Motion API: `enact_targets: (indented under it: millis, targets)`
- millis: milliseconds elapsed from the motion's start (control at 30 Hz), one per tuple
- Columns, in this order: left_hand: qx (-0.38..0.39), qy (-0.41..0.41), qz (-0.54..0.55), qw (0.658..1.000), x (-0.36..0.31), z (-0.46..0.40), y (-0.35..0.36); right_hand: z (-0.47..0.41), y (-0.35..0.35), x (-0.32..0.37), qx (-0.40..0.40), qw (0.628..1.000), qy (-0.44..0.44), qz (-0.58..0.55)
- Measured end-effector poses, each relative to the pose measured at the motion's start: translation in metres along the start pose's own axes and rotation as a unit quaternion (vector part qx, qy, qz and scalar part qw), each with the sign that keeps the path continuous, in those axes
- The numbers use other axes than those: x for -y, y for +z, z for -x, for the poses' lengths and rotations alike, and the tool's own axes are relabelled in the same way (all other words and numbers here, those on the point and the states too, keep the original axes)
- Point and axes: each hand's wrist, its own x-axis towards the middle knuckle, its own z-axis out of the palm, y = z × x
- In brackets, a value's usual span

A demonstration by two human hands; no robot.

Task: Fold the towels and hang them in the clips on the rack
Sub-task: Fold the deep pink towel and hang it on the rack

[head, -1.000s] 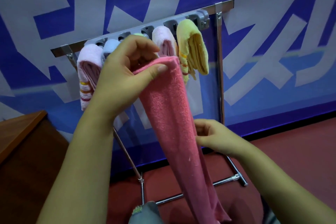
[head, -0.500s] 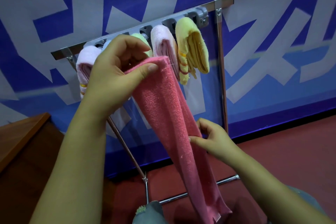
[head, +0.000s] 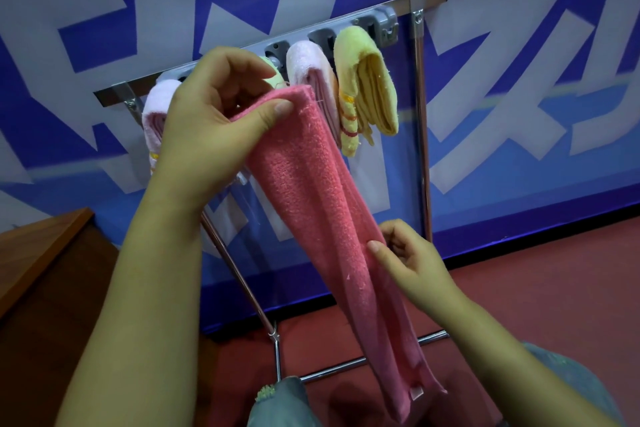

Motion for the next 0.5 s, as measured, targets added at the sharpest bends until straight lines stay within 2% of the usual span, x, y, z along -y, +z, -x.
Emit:
enact_targets:
  millis: [267, 400, 500]
  targets:
    - [-0.013, -0.010, -0.017, 1.000, 0.0014, -0.0016, 0.0027, 0.0074, 0.0017, -0.0081, -0.047, 0.984, -0.117, 0.126]
    - [-0.027, -0.013, -0.006, 1.000, 0.0031, -0.0009, 0.0001, 0.0067, 0.0053, -0.0082, -0.076, 0.979, -0.132, 0.134]
    - [-0.030, -0.012, -0.005, 0.999, 0.0024, -0.0011, -0.0011, 0.0074, 0.0047, -0.0087, -0.060, 0.982, -0.127, 0.129]
